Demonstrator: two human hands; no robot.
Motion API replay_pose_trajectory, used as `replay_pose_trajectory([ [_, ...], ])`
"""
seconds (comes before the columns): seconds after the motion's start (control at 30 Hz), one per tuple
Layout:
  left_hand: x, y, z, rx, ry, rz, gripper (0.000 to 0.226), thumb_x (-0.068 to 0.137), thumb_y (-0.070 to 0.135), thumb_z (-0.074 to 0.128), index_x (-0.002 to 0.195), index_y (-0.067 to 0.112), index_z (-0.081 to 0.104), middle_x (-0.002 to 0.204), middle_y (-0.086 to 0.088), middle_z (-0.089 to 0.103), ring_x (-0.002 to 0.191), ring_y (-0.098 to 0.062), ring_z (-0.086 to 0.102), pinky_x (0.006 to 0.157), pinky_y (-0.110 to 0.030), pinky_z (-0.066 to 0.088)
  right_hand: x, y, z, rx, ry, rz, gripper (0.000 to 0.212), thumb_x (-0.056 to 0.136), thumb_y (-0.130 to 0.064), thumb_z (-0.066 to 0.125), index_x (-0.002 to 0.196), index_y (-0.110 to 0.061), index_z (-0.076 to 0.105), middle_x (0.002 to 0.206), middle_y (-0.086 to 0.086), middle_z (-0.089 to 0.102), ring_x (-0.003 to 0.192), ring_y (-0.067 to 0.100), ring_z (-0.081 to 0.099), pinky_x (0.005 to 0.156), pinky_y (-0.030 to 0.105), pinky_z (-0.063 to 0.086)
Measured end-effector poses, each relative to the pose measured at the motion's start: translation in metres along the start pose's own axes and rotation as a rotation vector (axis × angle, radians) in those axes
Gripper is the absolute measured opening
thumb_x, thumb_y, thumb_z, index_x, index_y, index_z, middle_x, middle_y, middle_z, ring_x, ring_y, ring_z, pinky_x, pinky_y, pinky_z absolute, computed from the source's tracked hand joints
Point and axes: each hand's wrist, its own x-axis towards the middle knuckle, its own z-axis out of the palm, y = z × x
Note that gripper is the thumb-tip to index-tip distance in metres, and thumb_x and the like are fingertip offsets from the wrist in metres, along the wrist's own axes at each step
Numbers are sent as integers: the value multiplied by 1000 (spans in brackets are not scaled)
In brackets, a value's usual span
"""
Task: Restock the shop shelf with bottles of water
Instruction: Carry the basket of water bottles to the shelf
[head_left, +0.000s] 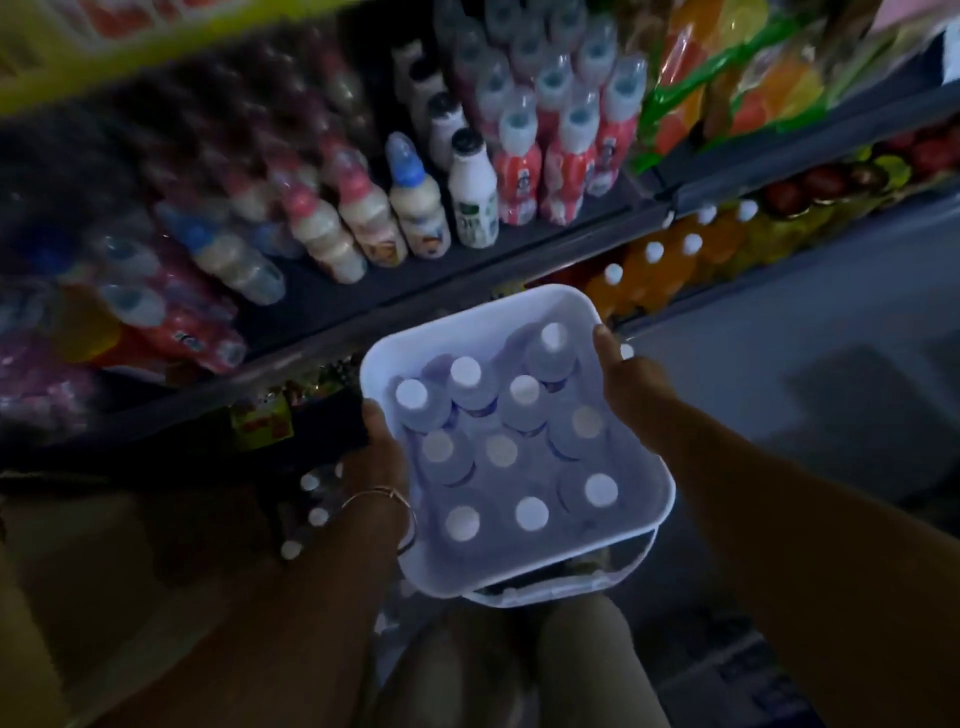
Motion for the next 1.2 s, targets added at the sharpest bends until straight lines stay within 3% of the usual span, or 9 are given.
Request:
replay_pose_trajectory([
  [0.1,26,-23,23,48,0,-40,62,96,48,35,142,5,34,150,-18,30,135,-32,31,109,-32,23,21,10,11,-119,15,-79,57,103,-17,24,150,-15,-8,141,25,39,126,36,45,102,37,34],
  [0.23,45,-33,46,162,-51,-97,69,96,53,27,140,0,35,149,-22,29,135,-35,30,110,-35,21,49,25,29,-200,47,-136,57,103,-14,23,149,-13,-11,138,26,42,122,35,48,100,37,37],
  [0.63,85,-59,82,97,-7,-127,76,91,61,33,138,2,38,146,-22,35,132,-37,35,109,-37,27,86,40,55,-337,16,-163,56,103,-13,22,149,-11,-11,140,27,39,122,36,48,99,38,36],
  [0.8,80,-56,86,142,-20,-55,67,96,53,29,140,3,37,147,-20,33,134,-33,33,106,-29,25,89,39,56,-264,14,-66,59,103,-34,23,143,9,20,135,29,45,117,38,51,89,37,39],
  [0.87,78,-56,83,186,-39,-35,65,97,51,25,139,2,37,147,-20,34,134,-32,33,106,-28,24,91,40,58,-194,37,-72,56,103,-19,23,149,-3,-6,141,28,38,119,36,50,96,37,39],
  [0.93,79,-56,82,227,-46,-21,66,97,51,24,138,1,38,145,-22,37,132,-34,36,107,-31,26,88,38,57,-185,24,-99,58,103,-14,23,149,-12,-13,139,28,41,121,36,49,98,37,38],
  [1.07,76,-52,78,325,-72,31,60,100,42,22,139,-1,36,145,-23,35,134,-35,33,108,-32,24,85,38,56,-88,30,-60,53,103,-22,29,151,-14,9,133,26,48,118,36,52,97,37,40],
  [1.13,74,-49,75,399,-105,67,58,101,38,19,136,-3,40,143,-25,37,133,-37,34,108,-33,25,81,37,56,-42,21,-48,50,101,-37,33,136,-3,42,123,26,55,112,37,54,92,37,41],
  [1.2,73,-49,73,448,-134,82,59,102,37,18,129,-7,47,137,-29,43,128,-40,40,105,-37,29,80,38,56,-11,-6,-71,55,97,-48,37,122,-1,53,117,25,59,109,37,56,90,37,43],
])
